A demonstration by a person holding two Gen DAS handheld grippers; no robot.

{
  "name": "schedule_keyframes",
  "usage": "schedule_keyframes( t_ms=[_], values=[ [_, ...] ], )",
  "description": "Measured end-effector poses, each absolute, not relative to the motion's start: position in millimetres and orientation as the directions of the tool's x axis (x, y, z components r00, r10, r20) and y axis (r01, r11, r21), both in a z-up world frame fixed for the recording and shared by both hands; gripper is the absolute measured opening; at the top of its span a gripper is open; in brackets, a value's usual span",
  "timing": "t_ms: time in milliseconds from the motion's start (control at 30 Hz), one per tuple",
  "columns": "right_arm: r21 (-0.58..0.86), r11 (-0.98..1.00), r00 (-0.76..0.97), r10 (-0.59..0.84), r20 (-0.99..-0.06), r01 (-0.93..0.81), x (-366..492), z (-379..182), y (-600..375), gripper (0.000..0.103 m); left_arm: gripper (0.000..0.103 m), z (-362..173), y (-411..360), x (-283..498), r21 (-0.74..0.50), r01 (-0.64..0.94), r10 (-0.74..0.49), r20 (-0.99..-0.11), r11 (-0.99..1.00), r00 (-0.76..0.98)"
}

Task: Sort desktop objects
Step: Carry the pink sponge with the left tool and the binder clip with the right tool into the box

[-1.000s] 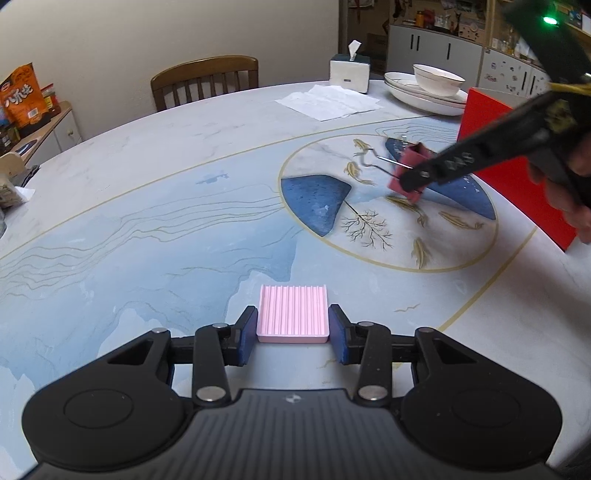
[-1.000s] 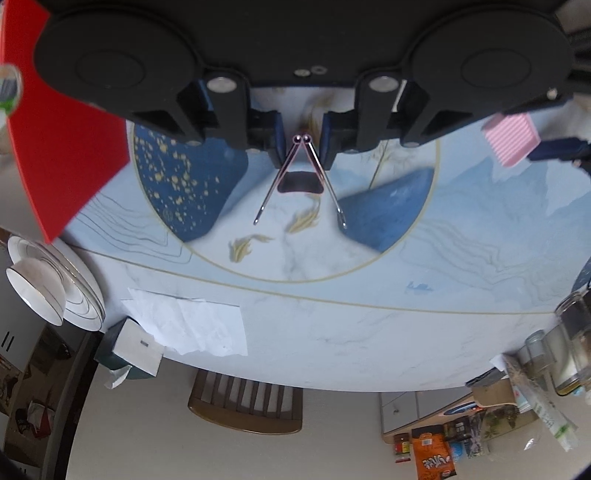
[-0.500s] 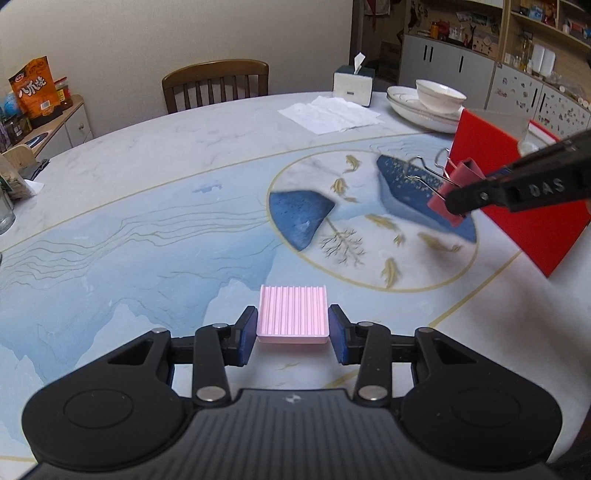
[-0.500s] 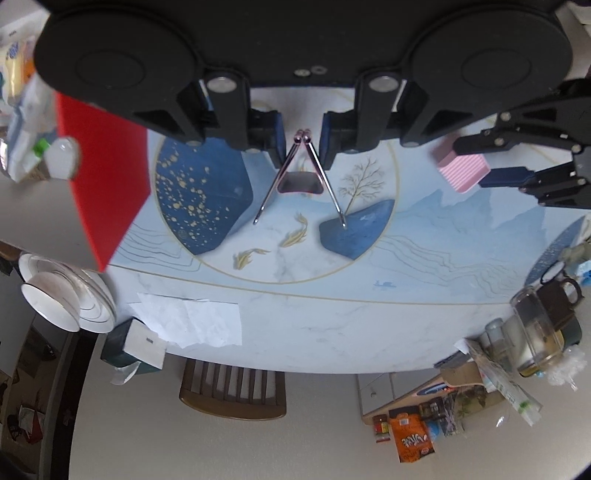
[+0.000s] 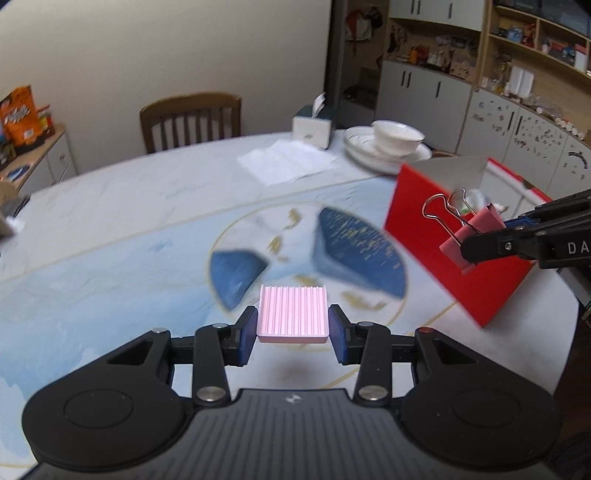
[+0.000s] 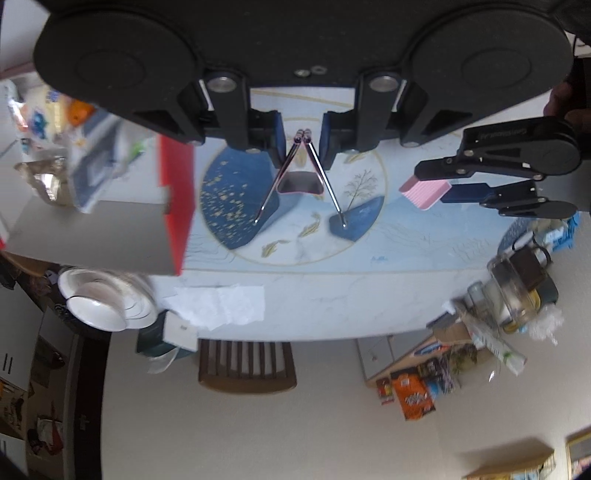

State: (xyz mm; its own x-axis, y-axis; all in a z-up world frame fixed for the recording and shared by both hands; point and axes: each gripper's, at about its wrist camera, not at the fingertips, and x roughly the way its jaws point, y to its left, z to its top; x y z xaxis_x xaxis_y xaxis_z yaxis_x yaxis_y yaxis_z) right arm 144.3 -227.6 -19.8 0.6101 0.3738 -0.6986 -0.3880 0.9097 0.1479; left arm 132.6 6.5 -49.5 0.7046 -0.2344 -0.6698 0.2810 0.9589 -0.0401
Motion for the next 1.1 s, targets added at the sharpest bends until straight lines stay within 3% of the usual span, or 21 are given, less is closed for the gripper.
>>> schedule_keyframes(
  t_ms=[633,1100],
  values=[
    [0.130,0.969,0.726,0.245,-0.643,-0.212,135,-2,-383,0.018,0.039,-5,-151,163,0.014,0.480,-0.378,-0.596,0.877,0.709],
    [0.104,0.988,0.740,0.154,-0.655,-0.114,156,-15,-462,0.018,0.039,1,-264,209,0.098,0.616,-0.444,-0.606,0.781,0.660]
  ],
)
